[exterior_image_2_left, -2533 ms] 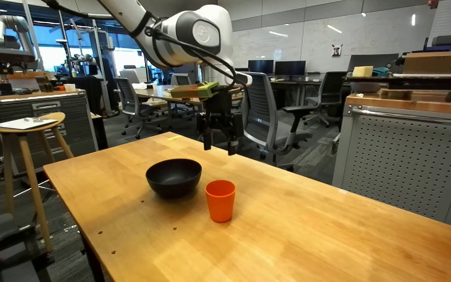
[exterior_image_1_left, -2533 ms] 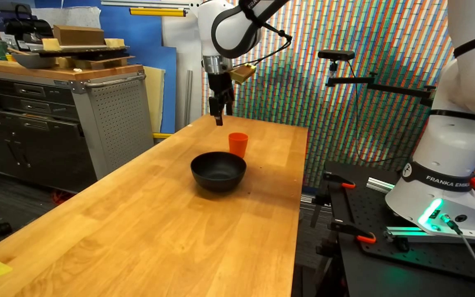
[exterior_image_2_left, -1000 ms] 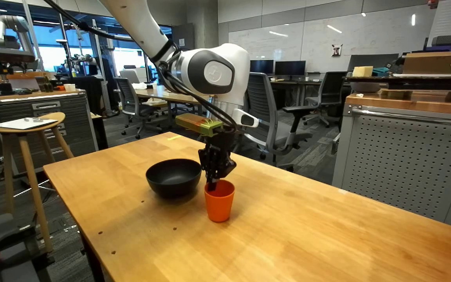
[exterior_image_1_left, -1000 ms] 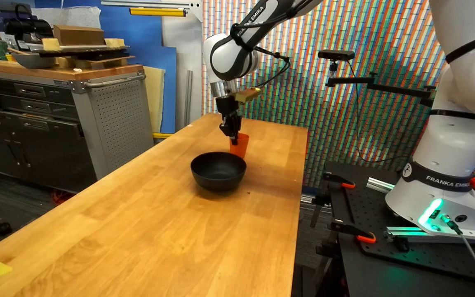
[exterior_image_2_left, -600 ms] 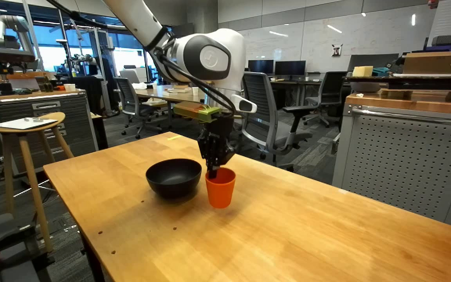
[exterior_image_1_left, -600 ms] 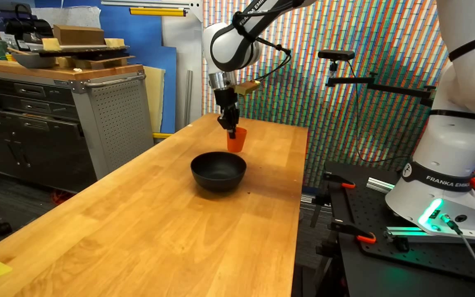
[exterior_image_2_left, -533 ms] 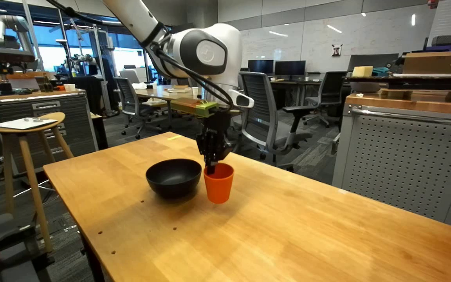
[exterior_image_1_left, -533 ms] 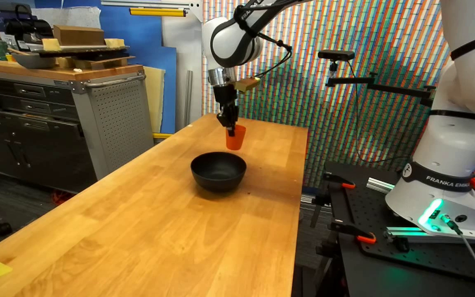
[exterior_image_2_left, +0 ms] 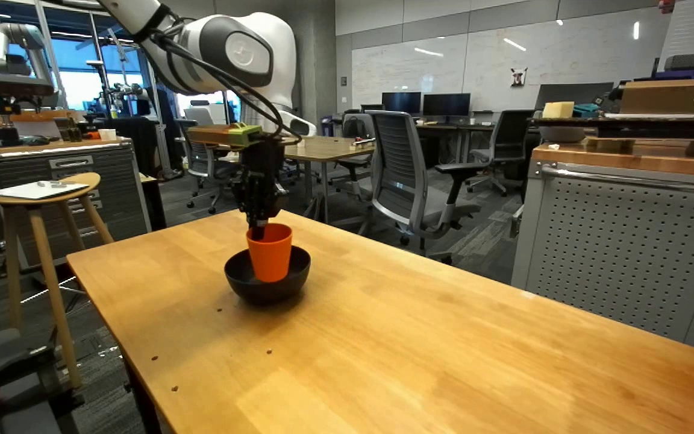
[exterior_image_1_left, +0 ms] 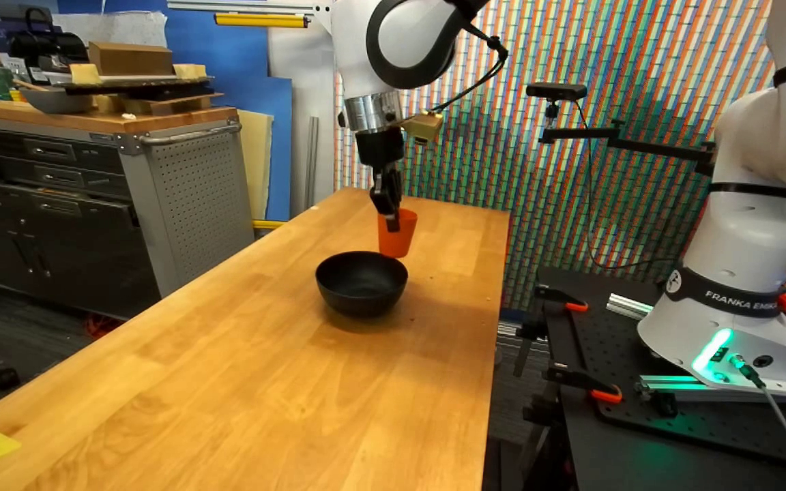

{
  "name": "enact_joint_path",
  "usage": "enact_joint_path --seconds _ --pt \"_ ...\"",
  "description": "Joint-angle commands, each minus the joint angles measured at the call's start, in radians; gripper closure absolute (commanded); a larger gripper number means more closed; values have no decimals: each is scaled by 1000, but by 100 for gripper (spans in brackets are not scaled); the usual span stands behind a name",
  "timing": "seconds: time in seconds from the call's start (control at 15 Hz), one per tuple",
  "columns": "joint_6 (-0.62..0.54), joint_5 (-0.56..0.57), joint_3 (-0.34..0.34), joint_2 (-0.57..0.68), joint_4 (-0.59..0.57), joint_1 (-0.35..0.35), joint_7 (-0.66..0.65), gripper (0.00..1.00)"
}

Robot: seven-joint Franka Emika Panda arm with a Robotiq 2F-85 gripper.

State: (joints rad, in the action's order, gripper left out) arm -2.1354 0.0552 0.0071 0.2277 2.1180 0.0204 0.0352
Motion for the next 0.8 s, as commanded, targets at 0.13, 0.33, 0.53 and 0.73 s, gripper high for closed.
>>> enact_joint_path --seconds 0.13,0.33,0.53,0.73 --pt "-18 89 38 -29 58 60 -26 99" --pt "-27 145 49 1 39 85 -29 99" --pt "-47 205 53 42 1 107 -36 99" --pt "-62 242 51 79 -39 120 -39 99"
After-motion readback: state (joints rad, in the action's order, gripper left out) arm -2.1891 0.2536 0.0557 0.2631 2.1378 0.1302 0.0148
